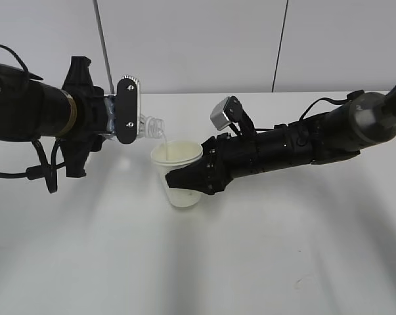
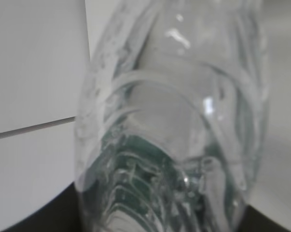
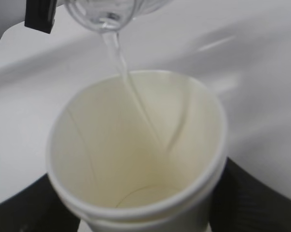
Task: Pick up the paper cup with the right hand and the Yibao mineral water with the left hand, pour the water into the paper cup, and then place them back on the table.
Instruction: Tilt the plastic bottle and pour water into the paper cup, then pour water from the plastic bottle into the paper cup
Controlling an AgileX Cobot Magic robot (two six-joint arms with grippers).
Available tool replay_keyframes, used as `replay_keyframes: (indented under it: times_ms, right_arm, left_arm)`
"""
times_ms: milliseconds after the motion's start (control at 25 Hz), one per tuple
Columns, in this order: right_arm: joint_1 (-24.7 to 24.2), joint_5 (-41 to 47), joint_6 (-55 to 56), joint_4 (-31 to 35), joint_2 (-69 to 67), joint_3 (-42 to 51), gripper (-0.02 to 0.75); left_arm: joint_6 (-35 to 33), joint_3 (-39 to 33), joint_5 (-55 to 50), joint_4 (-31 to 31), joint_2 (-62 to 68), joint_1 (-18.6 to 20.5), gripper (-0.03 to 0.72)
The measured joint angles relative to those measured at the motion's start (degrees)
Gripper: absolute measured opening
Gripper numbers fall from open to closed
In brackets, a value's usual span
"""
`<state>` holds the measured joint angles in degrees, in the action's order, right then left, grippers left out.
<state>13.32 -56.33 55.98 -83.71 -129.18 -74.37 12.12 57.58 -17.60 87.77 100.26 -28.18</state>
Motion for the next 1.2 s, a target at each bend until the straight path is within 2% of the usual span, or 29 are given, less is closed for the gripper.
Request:
replay_keyframes:
  times_ms: [1200]
  right_arm:
    - [0.0, 0.0, 0.0, -0.4, 0.0, 0.0, 0.532]
  left_arm:
    - [0.0, 0.0, -1.2, 2.6, 0.0, 0.0, 0.335]
